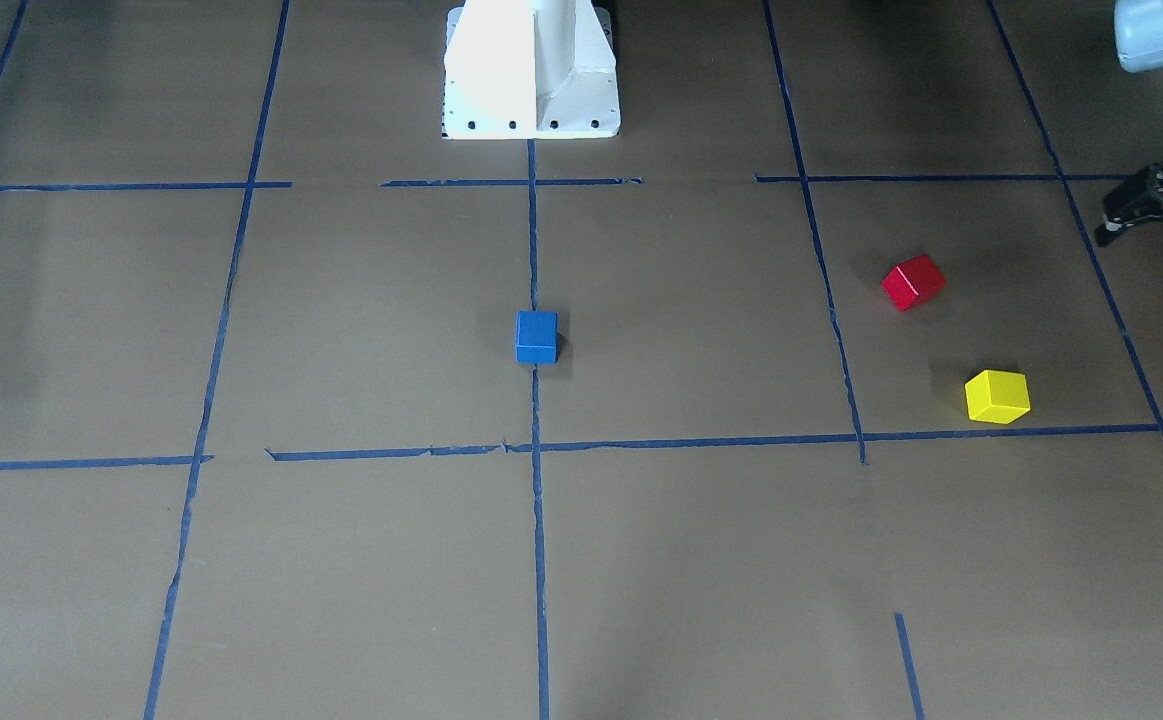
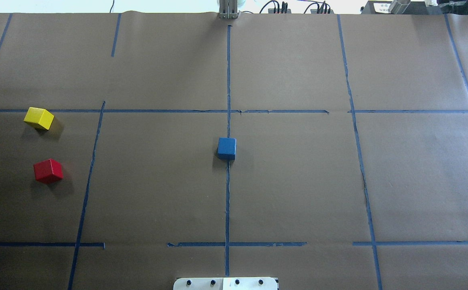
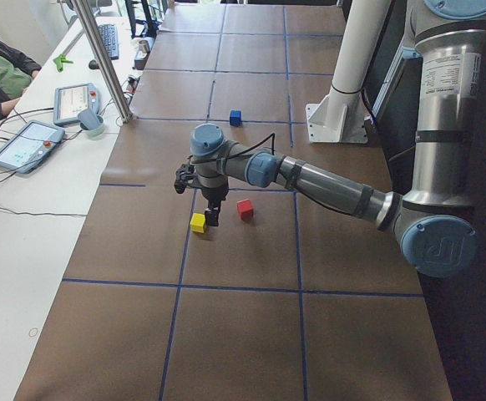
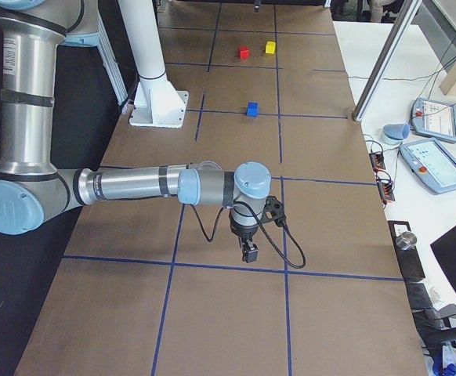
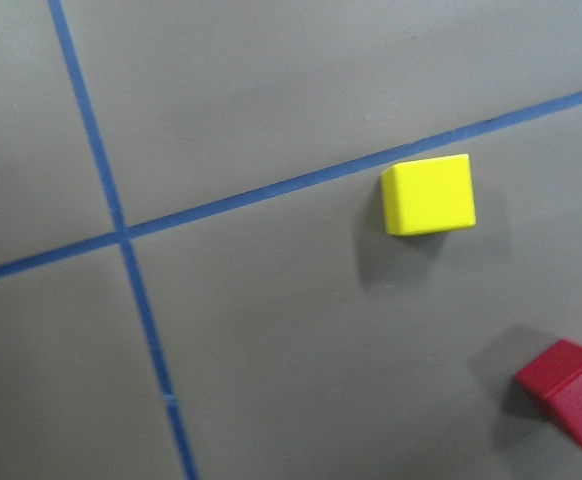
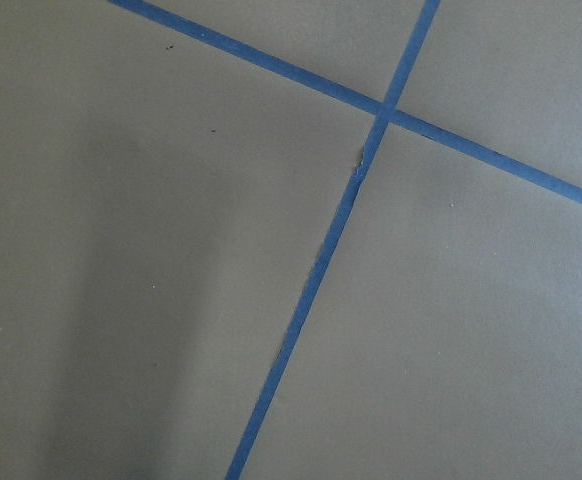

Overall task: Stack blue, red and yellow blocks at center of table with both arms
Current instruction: 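Lower the left gripper onto the red cube and grasp it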

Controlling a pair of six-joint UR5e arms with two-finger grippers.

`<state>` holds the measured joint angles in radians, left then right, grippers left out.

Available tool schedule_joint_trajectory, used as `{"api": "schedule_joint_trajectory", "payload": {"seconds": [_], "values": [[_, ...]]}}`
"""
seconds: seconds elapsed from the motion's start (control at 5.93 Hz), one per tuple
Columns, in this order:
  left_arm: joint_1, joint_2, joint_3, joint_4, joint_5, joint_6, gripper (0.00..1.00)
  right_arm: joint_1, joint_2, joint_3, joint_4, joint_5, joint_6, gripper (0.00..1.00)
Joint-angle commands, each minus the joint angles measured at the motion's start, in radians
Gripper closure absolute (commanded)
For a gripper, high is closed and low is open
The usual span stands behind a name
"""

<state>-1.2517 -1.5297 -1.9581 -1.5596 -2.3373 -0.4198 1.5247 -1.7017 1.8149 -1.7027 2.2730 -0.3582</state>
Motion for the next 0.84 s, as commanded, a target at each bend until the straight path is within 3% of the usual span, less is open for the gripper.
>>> {"api": "schedule_joint_trajectory", "payload": {"seconds": [0.0, 0.17, 0.34, 0.67], "values": [[0.133, 0.098, -0.051, -0.236, 0.038, -0.468, 0.00, 0.002, -0.003, -0.005, 0.000, 0.006, -0.001, 0.00], [0.291, 0.109, -0.051, -0.361, 0.190, -0.752, 0.00, 0.002, -0.003, -0.005, 0.000, 0.010, -0.001, 0.00], [0.452, 0.102, -0.048, -0.373, 0.345, -0.947, 0.00, 0.002, -0.001, -0.003, 0.000, 0.010, -0.001, 0.00], [0.492, 0.063, -0.025, -0.376, 0.363, -0.984, 0.00, 0.002, -0.001, -0.009, 0.000, 0.013, -0.001, 0.00]]}}
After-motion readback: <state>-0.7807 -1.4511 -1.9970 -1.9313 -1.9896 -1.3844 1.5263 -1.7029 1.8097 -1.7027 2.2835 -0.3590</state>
